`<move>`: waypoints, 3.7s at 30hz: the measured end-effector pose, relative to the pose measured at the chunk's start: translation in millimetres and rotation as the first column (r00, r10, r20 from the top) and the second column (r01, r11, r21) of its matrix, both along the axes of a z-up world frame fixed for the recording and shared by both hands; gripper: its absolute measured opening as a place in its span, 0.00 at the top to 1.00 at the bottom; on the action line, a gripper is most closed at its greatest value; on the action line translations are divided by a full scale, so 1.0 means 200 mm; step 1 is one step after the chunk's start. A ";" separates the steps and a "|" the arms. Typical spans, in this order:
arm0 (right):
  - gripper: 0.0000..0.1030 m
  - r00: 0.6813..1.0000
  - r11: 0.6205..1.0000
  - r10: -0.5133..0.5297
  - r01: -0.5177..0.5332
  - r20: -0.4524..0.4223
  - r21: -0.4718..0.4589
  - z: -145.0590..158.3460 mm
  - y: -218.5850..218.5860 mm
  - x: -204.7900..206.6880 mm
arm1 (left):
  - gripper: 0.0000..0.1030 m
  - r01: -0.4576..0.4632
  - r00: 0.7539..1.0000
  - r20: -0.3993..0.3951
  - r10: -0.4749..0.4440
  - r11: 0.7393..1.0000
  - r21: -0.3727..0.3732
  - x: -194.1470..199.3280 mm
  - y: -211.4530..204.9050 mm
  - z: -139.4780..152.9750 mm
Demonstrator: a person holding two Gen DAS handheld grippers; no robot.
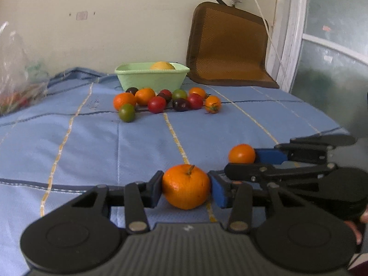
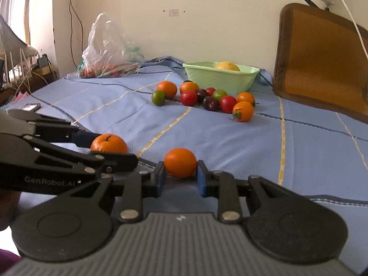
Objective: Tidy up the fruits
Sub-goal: 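Lower the mandarin into the basket with the left gripper while the right drops its tomato there, then grasp a green cherry tomato with the left gripper while the right grasps a red tomato, then release the green tomato into the basket with the left gripper while the right releases the red one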
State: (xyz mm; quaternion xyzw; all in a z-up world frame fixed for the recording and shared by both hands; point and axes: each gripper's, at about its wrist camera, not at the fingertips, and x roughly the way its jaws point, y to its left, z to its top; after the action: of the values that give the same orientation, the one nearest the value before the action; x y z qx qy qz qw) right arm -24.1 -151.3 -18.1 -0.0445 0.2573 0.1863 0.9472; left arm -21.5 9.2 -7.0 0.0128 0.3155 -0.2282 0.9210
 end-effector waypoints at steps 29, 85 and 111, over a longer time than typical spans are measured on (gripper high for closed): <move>0.67 0.998 0.997 -0.056 0.054 -0.038 -0.060 0.22 -0.10 1.55 | 0.49 -0.129 0.983 -0.135 0.122 0.991 -0.047 1.66 -0.09 0.15; 0.71 0.983 0.965 0.166 -0.145 0.083 -0.218 0.08 0.17 0.43 | 0.74 -0.117 0.992 -0.057 0.109 0.981 -0.156 0.46 0.23 -0.02; 0.71 0.998 0.998 0.061 -0.061 0.023 -0.008 -0.01 -0.04 0.00 | 0.74 0.048 0.998 -0.042 -0.051 0.996 -0.070 0.14 -0.07 0.01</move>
State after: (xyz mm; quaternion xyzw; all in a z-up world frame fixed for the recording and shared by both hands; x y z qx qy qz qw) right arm -23.9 -159.0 -21.0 -0.0581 0.2454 0.2134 0.9439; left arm 5.8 -5.1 -4.8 -0.0159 0.3270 -0.2619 0.9079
